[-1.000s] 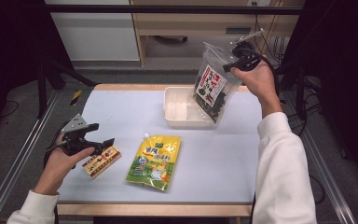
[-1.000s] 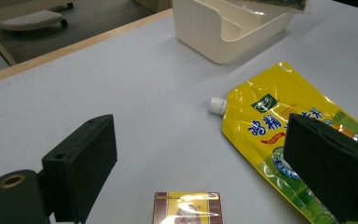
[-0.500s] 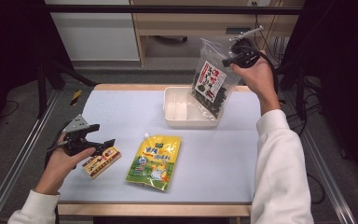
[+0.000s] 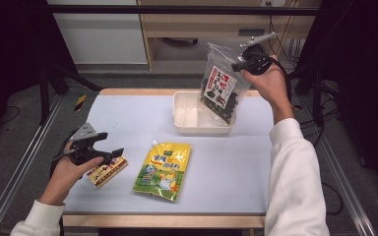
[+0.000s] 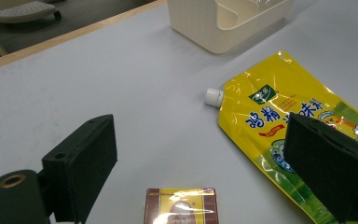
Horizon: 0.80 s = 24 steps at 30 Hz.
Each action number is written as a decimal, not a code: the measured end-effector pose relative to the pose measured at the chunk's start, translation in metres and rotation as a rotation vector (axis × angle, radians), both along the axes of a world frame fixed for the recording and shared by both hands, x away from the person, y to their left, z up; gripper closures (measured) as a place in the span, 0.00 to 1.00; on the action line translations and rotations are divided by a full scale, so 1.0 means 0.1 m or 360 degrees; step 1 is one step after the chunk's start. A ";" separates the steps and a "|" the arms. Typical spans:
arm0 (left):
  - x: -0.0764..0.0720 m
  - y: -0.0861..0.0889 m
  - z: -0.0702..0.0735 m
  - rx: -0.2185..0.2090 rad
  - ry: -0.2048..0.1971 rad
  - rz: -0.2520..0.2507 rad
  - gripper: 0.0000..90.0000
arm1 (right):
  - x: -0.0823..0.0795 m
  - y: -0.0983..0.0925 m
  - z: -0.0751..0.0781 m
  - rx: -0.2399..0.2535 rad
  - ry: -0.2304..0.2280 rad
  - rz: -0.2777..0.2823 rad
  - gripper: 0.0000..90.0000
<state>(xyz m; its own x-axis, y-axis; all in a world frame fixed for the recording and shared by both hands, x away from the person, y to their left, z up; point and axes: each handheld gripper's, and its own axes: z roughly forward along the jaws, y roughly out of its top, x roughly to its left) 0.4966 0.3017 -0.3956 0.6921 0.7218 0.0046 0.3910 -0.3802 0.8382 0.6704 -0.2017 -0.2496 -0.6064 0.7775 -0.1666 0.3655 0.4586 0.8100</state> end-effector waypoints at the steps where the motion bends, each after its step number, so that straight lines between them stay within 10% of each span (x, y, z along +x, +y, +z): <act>1: 0.00 0.00 0.00 -0.0001 0.0001 0.0001 0.10 | 0.00 0.00 0.00 0.0007 0.0009 -0.0008 0.99; 24: 0.00 -0.03 -0.03 0.0018 0.0019 -0.0006 0.10 | 0.02 -0.11 -0.34 0.0093 0.0195 -0.0063 0.97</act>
